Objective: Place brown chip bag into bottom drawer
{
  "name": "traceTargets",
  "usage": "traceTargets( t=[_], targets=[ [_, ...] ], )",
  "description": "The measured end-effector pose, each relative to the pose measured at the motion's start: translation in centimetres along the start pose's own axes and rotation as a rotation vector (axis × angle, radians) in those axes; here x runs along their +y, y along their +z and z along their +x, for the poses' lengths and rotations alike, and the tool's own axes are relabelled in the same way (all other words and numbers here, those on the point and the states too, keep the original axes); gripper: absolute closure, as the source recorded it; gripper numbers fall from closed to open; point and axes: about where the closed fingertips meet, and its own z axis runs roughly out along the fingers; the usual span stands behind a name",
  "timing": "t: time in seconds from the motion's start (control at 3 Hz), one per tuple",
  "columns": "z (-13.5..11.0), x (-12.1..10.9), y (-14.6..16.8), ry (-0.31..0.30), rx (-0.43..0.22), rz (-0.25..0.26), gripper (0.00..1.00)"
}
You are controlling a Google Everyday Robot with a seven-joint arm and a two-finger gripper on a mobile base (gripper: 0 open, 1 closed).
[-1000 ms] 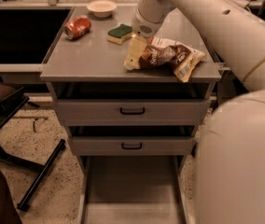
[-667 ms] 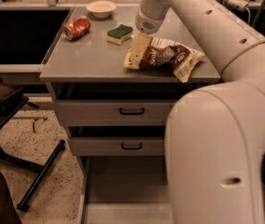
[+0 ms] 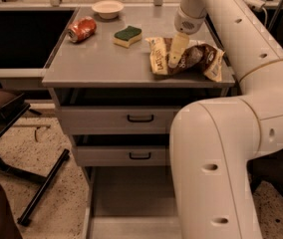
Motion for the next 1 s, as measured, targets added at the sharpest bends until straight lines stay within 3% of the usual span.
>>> traceTargets(
  t=[0.33,0.67,1.0],
  targets=[
    [3.45,0.77,-0.86,0.01,-0.016,-0.048,0.0],
    [3.09,0.42,-0.57,0.009,-0.024,-0.038,0.0],
    [2.93,0.13,-0.14,0.01,-0.03,-0.029,0.18]
  ],
)
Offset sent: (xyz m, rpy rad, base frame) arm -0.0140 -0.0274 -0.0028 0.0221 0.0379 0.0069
